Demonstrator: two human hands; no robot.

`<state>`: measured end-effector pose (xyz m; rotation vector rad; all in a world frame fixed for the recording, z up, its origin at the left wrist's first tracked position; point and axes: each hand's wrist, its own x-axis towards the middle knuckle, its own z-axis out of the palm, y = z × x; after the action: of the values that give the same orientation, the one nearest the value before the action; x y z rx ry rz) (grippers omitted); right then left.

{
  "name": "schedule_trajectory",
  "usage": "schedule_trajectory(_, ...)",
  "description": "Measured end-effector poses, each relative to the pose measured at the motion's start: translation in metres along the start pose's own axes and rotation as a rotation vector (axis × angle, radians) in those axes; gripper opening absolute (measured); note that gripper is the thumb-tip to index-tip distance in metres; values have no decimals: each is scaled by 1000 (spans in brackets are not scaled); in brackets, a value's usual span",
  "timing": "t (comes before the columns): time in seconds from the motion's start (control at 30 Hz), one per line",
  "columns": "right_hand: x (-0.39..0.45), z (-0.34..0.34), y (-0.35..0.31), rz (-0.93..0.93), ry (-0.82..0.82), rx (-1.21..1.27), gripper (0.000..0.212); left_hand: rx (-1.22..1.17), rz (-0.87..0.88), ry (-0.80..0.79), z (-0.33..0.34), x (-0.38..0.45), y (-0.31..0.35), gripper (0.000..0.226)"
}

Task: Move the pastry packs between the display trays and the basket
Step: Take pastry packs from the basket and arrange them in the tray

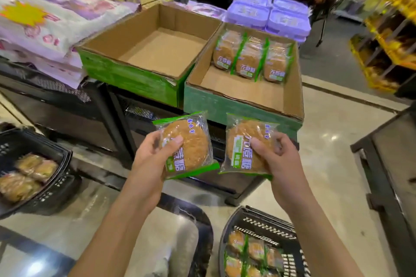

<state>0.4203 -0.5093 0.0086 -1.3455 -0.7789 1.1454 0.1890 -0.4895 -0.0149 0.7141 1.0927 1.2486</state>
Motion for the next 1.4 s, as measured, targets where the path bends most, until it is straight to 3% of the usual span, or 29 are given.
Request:
schedule_trajectory(0.13,29,20,-20,-41,76,-52,43,33,-22,-75,5,54,23,35)
schedule_trajectory(0.27,61,5,-45,-135,191,-117,34,80,-2,-193,47,113,42,57)
schedule_trajectory(0.4,103,-16,-62,-218,288,-184,31,203,95,-329,97,176,52,34)
schedule_trajectory(0.6,217,-40,-80,-243,278,-337,38,448,176,-379,147,272,62,40)
schedule_trajectory(0.7,292,-53,-80,-232,228,-666,43,631,286,-401,166,315,63,39)
schedule_trajectory(0.83,378,-57,-78,-171,50,-1429,56,915,435,-391,179,363,55,42)
schedule_trajectory(0.9,409,-57,-73,-173,-14,-1638,53,1061,480,-459,186,382,52,48)
schedule_trajectory(1.1,462,-55,-60,-236,67,-1868,47,1636,687,-746,223,432,40,49)
schedule_trajectory(1.23,475,-52,-56,-346,102,-1932,56,1828,778,-878,246,458,17,42)
schedule_trajectory(1.3,476,-52,-54,-358,119,-1926,59,1863,985,-884,251,469,7,48)
schedule_trajectory(1.4,476,-55,-45,-365,152,-1878,73,1800,1248,-749,244,477,-9,56)
